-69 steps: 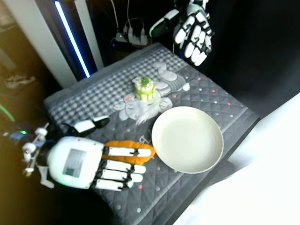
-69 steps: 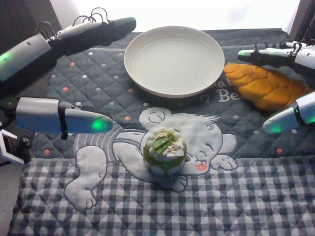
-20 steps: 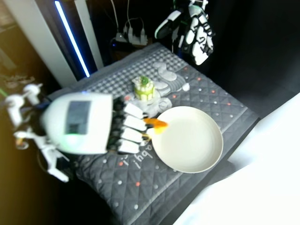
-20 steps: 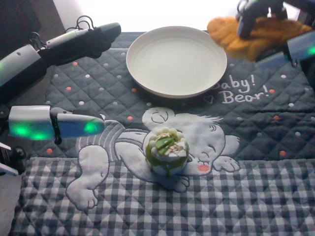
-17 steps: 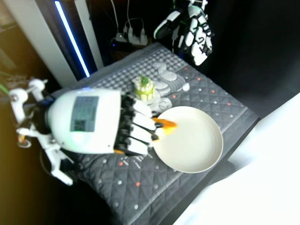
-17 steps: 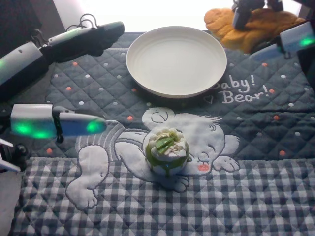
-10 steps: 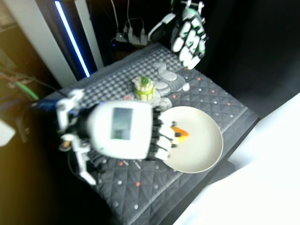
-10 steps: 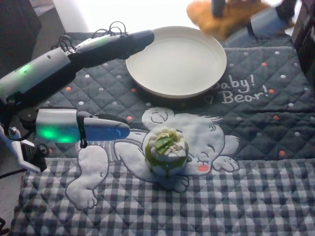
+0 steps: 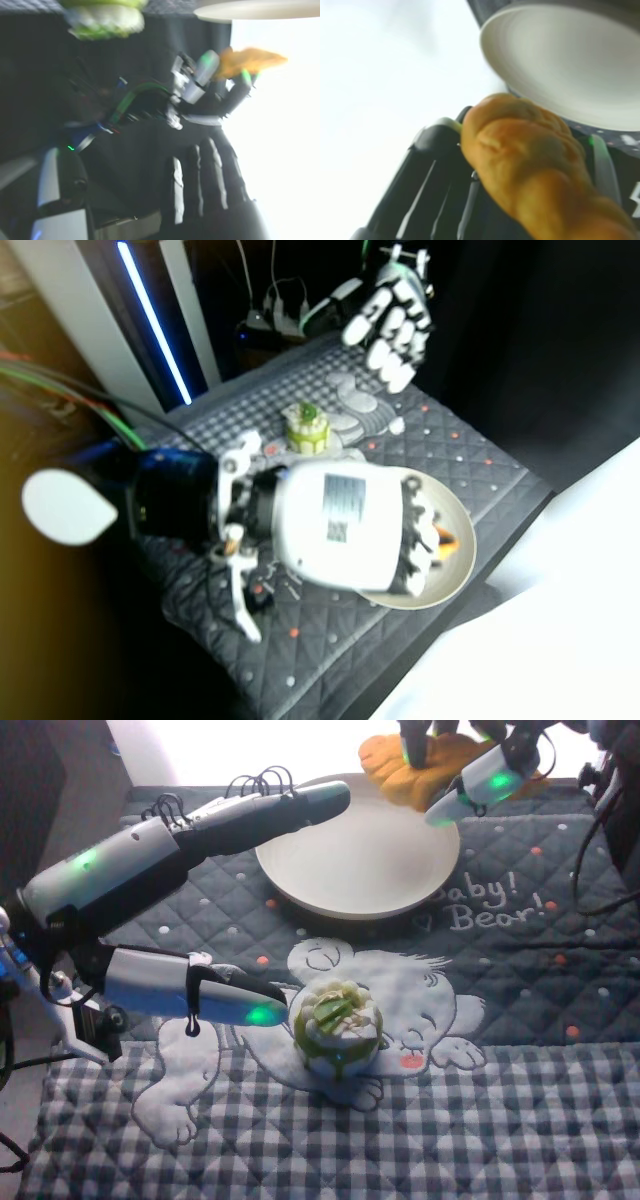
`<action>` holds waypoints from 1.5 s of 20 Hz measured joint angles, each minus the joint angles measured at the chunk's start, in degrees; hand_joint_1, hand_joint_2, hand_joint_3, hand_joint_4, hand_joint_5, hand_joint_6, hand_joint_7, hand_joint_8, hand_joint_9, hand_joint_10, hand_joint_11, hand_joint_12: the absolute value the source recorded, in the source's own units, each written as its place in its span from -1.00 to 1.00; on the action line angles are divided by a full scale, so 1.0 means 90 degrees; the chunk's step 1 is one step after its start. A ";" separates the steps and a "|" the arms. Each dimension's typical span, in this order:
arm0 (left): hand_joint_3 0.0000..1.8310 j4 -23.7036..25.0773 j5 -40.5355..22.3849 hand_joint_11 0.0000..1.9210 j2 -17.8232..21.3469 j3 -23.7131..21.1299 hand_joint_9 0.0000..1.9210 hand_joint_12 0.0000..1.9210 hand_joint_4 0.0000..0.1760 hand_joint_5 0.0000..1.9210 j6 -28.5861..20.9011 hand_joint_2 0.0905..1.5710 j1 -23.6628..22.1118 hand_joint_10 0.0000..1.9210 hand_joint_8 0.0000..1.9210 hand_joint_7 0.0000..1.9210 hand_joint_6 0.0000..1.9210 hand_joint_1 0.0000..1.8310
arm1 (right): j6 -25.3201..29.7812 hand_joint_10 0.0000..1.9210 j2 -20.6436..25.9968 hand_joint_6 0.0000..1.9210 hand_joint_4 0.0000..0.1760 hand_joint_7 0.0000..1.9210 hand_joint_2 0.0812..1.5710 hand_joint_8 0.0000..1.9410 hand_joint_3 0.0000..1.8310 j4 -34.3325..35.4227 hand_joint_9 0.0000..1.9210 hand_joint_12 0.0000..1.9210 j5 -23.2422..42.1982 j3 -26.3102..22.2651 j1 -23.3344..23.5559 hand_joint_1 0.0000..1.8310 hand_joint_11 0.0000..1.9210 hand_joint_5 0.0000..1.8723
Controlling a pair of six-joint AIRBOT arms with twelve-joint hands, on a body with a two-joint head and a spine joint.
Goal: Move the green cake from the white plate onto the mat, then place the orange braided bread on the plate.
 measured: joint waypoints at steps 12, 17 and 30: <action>-1.00 -0.0036 -0.0090 -1.00 -0.0087 0.0053 -0.79 -0.36 0.81 -0.75 -0.0104 -0.03 0.0000 -0.99 -0.99 -0.77 -1.00 0.05 | 0.0012 0.53 -0.0340 0.16 -1.00 -0.19 0.51 0.36 -1.00 -0.0024 -0.19 0.39 0.0015 0.0100 0.0000 0.46 -0.34 -0.17; -1.00 -0.0044 -0.0114 -1.00 -0.0087 0.0053 -0.83 -0.45 0.76 -0.73 -0.0153 -0.04 0.0007 -1.00 -1.00 -0.83 -0.99 0.01 | 0.0015 -1.00 -0.0245 -1.00 -0.07 -0.80 0.16 -1.00 -1.00 -0.0134 -0.71 -0.47 0.0036 -0.0143 0.0000 -0.21 -0.73 -0.80; -1.00 -0.0483 -0.0192 -1.00 0.0505 -0.0413 -0.88 -0.53 0.47 -0.86 -0.0073 -0.01 0.0464 -1.00 -1.00 -0.86 -1.00 -0.09 | 0.0007 -1.00 0.1588 -1.00 1.00 -1.00 -0.15 -1.00 -1.00 -0.0500 -1.00 -0.85 0.1003 -0.2147 -0.0005 -0.35 -0.96 -1.00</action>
